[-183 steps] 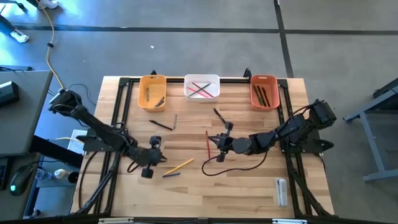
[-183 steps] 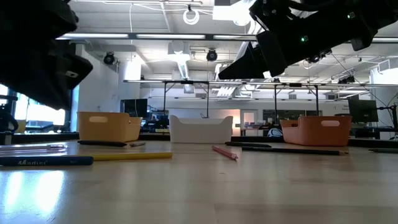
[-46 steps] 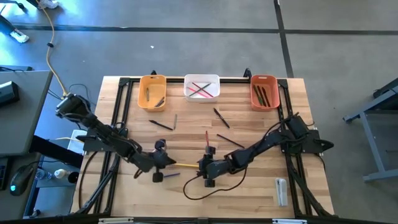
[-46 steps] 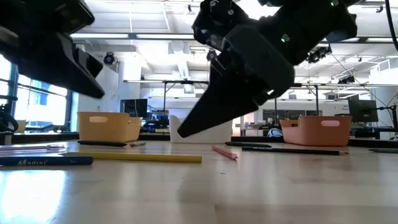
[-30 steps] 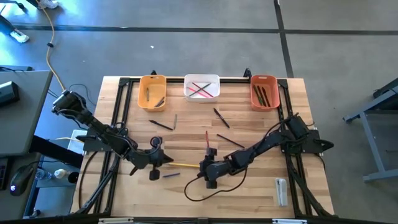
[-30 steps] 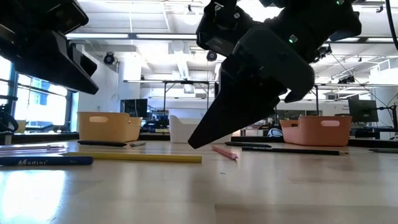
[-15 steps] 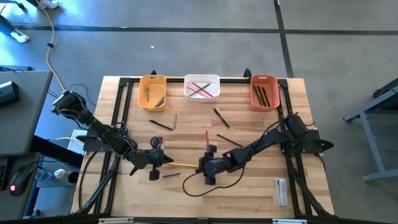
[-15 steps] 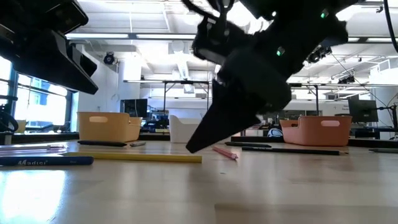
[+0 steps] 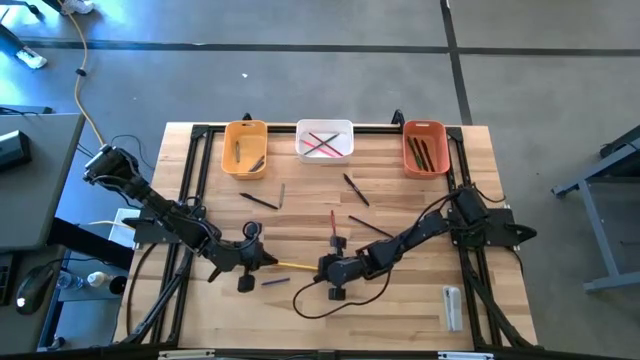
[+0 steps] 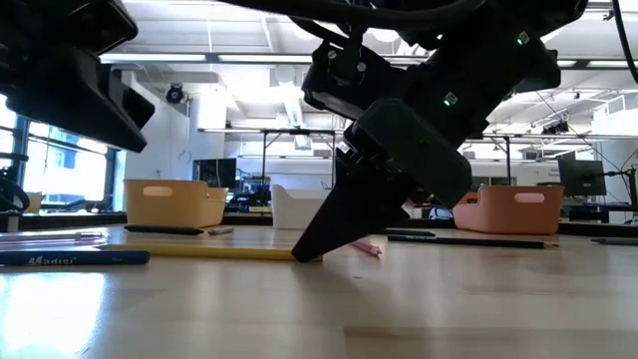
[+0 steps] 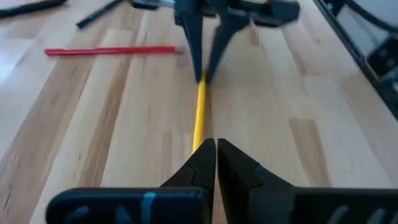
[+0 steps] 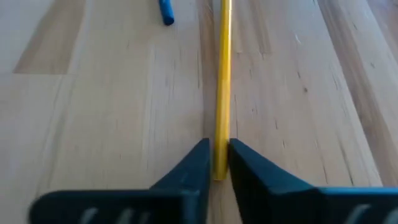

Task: Sort crayons/erasers/pens/pencils in bins
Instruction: Put the yellow color pencil into the white bin

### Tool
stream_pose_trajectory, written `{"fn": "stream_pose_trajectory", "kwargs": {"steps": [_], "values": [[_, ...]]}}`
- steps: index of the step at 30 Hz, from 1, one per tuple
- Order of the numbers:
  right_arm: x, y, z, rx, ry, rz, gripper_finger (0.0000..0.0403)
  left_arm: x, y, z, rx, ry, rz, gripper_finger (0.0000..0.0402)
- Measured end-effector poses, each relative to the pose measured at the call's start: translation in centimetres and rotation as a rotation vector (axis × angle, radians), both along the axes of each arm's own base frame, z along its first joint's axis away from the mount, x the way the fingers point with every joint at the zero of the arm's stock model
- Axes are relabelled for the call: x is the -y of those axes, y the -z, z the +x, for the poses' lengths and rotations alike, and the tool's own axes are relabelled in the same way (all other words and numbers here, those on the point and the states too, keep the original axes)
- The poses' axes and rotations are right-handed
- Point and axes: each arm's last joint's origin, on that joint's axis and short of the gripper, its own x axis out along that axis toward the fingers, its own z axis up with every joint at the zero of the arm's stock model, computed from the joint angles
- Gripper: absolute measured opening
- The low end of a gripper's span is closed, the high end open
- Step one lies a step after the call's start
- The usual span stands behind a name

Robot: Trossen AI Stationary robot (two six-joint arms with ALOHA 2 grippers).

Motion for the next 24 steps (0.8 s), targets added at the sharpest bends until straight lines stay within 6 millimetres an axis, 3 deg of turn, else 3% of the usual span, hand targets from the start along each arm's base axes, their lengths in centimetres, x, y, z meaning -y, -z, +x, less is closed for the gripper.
{"fn": "stream_pose_trajectory", "kwargs": {"steps": [3, 14, 24], "values": [[0.0, 0.0, 0.0, 0.000, 0.002, -0.004, 0.0009, 0.2, 0.3, -0.4, -0.038, 0.024, 0.039, 0.0026], [0.1, 0.1, 0.0, 0.003, 0.010, -0.001, 0.0012, 0.6, 2.0, -1.3, -0.182, 0.056, 0.112, 0.0118], [-0.1, 0.1, 0.0, 0.038, 0.072, 0.004, 0.0005, 1.0, 2.5, -1.5, -0.198, 0.066, 0.141, 0.0148]]}}
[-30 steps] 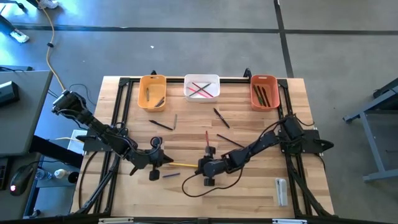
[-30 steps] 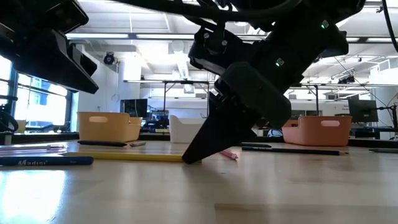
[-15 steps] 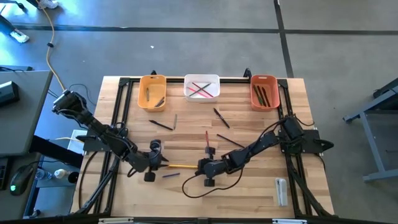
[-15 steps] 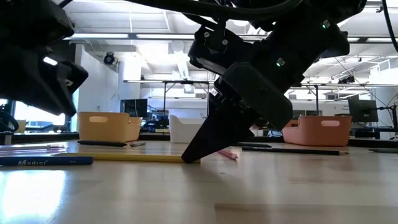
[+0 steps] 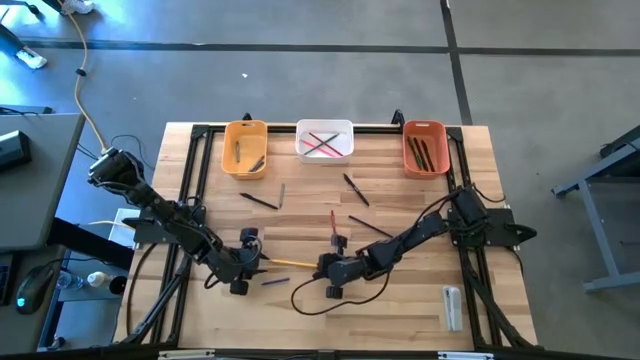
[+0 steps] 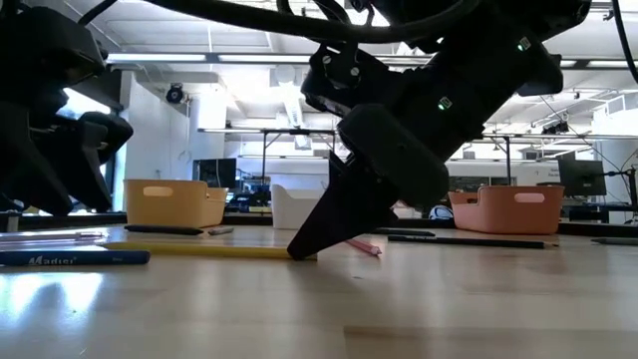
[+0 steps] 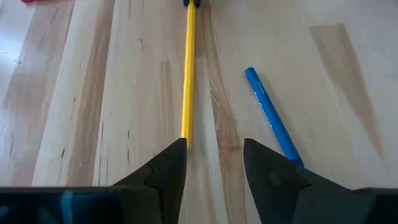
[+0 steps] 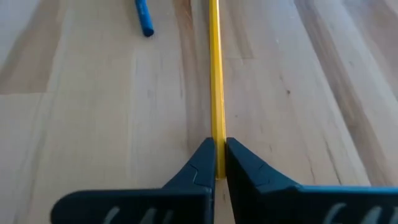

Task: Sort crayons/erasers/pens/pencils in bins
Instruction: Put the yellow color pencil into the white bin

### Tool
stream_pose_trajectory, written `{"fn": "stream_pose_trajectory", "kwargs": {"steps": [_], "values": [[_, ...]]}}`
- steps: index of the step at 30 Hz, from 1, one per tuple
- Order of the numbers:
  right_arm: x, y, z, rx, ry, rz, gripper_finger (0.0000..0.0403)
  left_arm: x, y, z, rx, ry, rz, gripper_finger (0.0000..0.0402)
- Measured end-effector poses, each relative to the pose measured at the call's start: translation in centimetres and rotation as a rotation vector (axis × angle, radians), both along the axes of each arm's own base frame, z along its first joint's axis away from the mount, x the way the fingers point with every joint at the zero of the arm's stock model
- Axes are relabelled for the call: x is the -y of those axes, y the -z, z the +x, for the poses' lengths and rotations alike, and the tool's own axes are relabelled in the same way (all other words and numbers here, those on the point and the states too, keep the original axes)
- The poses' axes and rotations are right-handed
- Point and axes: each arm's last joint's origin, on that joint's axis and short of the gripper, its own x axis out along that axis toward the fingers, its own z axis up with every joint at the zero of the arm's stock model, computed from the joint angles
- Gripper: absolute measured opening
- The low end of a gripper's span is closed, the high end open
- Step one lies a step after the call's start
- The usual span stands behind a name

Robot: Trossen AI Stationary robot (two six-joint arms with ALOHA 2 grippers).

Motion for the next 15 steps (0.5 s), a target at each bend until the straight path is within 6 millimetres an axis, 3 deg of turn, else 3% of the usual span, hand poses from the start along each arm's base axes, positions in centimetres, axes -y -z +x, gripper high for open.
{"fn": "stream_pose_trajectory", "kwargs": {"steps": [15], "values": [[-1.3, -0.2, -0.3, 0.077, 0.045, -0.033, 0.0005, -0.3, 0.0, 0.0, 0.025, -0.044, 0.059, 0.0150]]}}
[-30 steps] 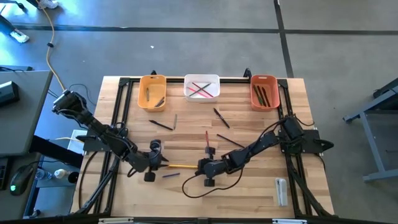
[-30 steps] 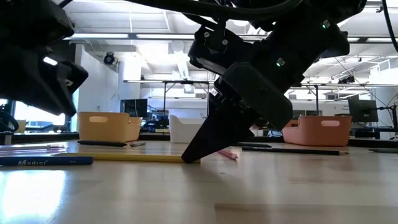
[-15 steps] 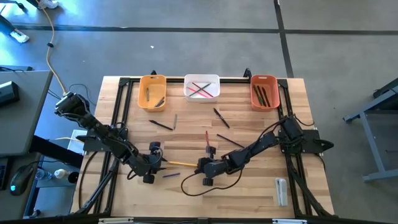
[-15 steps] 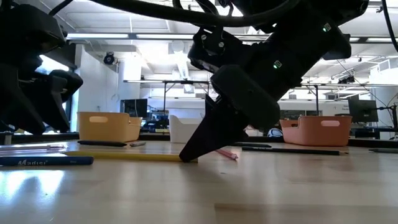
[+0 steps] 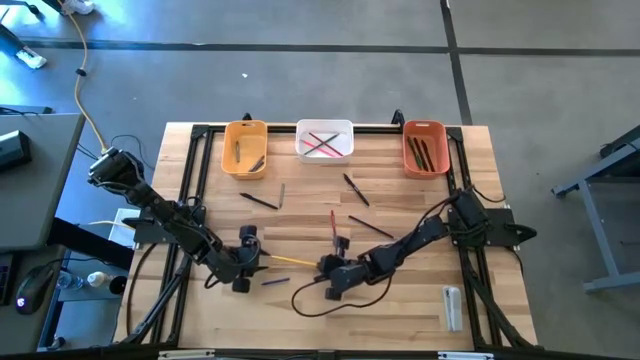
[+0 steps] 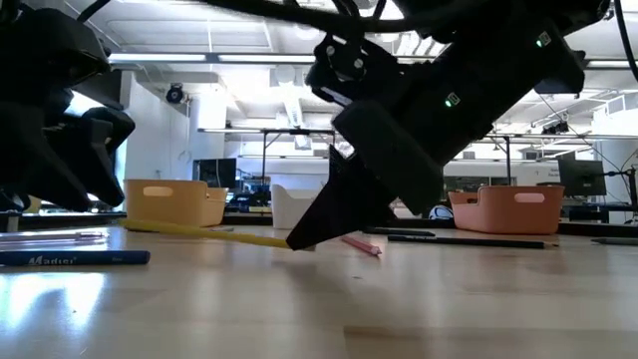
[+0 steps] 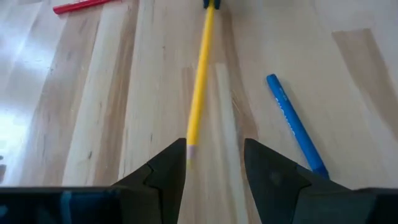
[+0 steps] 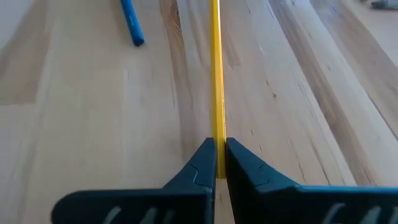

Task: Sort crayons/erasers/pens/pencils in bins
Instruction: Put the yellow color pencil into the white bin

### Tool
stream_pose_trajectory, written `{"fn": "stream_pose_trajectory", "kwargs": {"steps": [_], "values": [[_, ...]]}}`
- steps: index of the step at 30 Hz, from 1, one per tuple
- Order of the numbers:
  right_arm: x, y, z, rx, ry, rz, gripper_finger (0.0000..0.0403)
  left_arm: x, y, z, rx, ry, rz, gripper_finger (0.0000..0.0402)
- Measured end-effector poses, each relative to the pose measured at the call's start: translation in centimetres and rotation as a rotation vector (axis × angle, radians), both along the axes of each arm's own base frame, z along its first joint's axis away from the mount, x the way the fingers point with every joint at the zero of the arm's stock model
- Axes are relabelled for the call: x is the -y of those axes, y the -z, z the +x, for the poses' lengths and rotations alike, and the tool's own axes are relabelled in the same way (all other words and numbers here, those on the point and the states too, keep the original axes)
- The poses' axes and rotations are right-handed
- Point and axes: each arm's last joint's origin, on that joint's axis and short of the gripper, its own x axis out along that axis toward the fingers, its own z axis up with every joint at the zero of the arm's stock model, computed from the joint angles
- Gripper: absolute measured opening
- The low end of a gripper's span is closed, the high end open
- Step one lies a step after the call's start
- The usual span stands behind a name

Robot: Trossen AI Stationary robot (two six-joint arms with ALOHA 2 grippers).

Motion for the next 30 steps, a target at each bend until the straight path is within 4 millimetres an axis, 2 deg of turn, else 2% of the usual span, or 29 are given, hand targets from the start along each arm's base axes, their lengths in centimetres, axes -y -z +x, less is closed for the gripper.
{"fn": "stream_pose_trajectory", "kwargs": {"steps": [8, 15, 24, 30], "values": [[-0.3, -0.4, 0.2, 0.039, -0.025, 0.003, 0.0005, 0.0, -0.2, 0.2, 0.006, 0.011, 0.052, 0.0150], [-0.4, -0.5, 0.3, 0.050, -0.035, 0.004, 0.0005, 0.6, -1.1, 1.6, -0.055, 0.053, 0.126, 0.0150], [-0.7, -0.7, 0.3, 0.063, -0.053, 0.002, 0.0005, 1.2, 0.2, 3.7, -0.198, 0.066, 0.192, 0.0134], [-0.7, -0.7, 0.3, 0.062, -0.059, 0.007, 0.0005, 1.5, -0.1, 4.3, -0.203, 0.084, 0.197, 0.0108]]}}
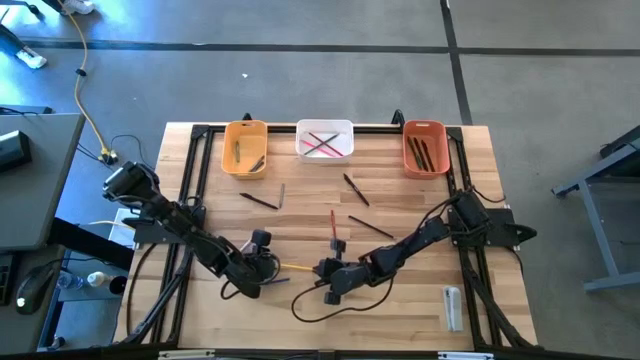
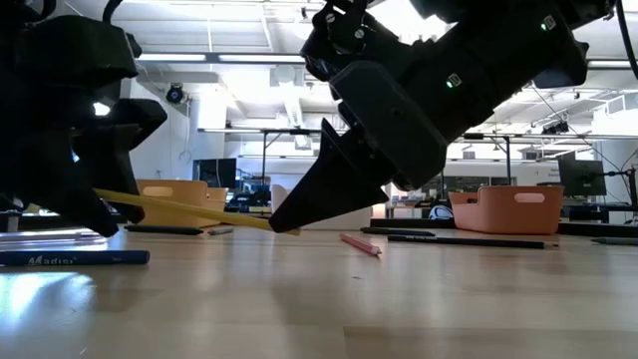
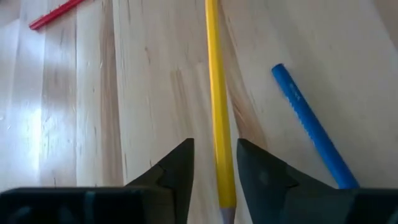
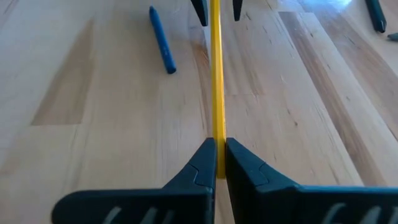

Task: Sort crayons/erasers/pens/pencils in bins
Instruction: Put the yellow color pencil into the white bin

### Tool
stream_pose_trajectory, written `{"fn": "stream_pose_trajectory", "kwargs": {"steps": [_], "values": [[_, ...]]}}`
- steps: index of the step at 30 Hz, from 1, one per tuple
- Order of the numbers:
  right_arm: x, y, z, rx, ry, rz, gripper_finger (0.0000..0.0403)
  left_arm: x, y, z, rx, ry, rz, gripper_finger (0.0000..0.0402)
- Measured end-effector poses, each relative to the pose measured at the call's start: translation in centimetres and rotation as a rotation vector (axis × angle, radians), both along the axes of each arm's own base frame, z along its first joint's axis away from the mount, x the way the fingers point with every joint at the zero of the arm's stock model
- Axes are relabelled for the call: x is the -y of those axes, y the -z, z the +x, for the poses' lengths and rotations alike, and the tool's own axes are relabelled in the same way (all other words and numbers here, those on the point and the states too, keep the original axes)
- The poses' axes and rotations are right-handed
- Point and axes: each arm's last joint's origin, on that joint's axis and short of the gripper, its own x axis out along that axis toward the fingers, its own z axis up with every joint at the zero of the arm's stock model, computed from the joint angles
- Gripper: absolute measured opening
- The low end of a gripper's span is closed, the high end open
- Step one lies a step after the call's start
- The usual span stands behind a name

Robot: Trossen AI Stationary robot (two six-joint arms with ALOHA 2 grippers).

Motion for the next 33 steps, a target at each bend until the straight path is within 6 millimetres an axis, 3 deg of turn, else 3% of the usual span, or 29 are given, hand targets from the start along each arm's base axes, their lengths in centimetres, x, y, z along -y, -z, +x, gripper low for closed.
{"fn": "stream_pose_trajectory", "kwargs": {"steps": [12, 16, 23, 29, 33], "values": [[0.0, -0.1, 0.0, 0.003, 0.001, 0.001, 0.0005, -0.7, -0.4, 0.7, -0.036, -0.019, -0.039, 0.0014], [0.0, 0.0, 0.0, 0.002, 0.001, 0.002, 0.0013, -1.0, -0.4, 0.8, -0.038, -0.028, -0.042, 0.0007], [0.0, -0.5, -0.1, 0.003, -0.008, -0.006, 0.0092, -1.2, -0.4, 0.8, -0.033, -0.046, -0.030, 0.0003], [-0.9, -3.8, -1.4, 0.014, -0.024, -0.016, 0.0168, -1.7, -0.7, 0.7, -0.022, -0.119, -0.039, 0.0002], [-1.6, -6.2, -3.2, -0.015, -0.070, -0.080, 0.0190, -2.9, -1.6, 0.5, -0.007, -0.190, -0.028, 0.0002]]}}
